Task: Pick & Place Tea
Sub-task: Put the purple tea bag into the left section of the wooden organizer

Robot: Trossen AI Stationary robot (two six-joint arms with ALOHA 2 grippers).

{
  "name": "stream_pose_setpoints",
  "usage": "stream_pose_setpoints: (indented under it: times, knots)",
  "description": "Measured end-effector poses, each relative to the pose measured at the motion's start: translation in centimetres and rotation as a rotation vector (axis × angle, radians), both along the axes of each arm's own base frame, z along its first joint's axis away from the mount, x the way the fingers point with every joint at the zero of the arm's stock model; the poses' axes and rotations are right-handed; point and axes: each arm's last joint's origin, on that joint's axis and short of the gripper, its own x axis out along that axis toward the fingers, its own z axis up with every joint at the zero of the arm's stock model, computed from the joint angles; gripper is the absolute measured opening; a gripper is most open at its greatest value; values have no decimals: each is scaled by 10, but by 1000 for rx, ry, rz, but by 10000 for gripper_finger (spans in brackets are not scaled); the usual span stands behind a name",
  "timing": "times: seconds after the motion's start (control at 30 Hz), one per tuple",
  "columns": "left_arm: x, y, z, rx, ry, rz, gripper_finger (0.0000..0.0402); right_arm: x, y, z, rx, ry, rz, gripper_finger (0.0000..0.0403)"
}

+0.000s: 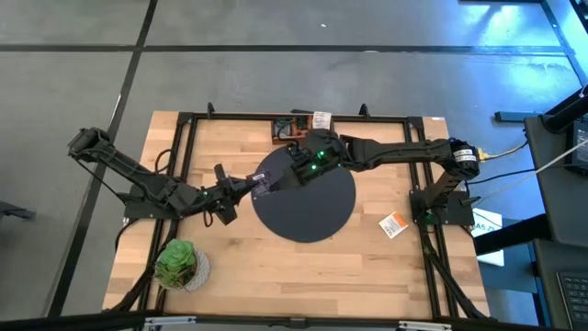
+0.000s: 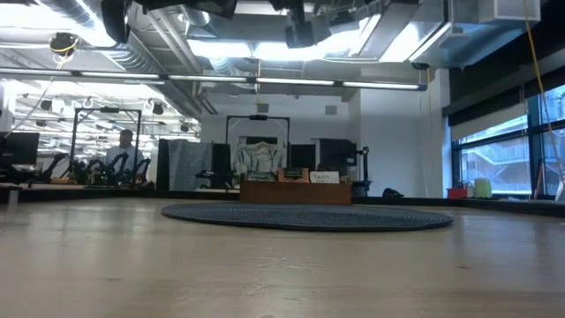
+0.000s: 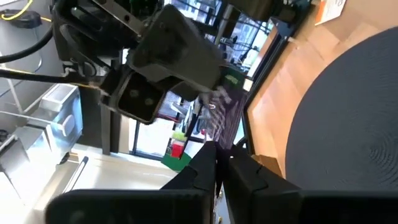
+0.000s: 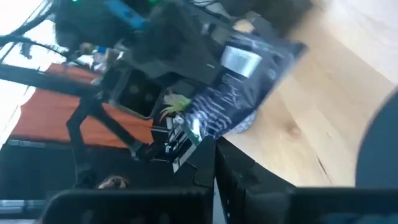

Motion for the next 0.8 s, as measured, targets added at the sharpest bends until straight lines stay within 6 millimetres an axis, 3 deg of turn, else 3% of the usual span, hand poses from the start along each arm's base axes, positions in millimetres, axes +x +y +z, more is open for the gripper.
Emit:
stream_pose_setpoints:
  times: [0.47, 0.67, 0.8]
  knots:
    - [-1, -2, 1, -152, -77, 33, 12, 0, -13, 12, -234, -168, 121, 79]
    - [-1, -2, 2, -408, -206, 34, 14, -10, -42, 36, -269, -276, 231, 104]
    - [2, 2, 5, -671, -333, 5, 9, -13, -61, 46, -418, -353, 230, 105]
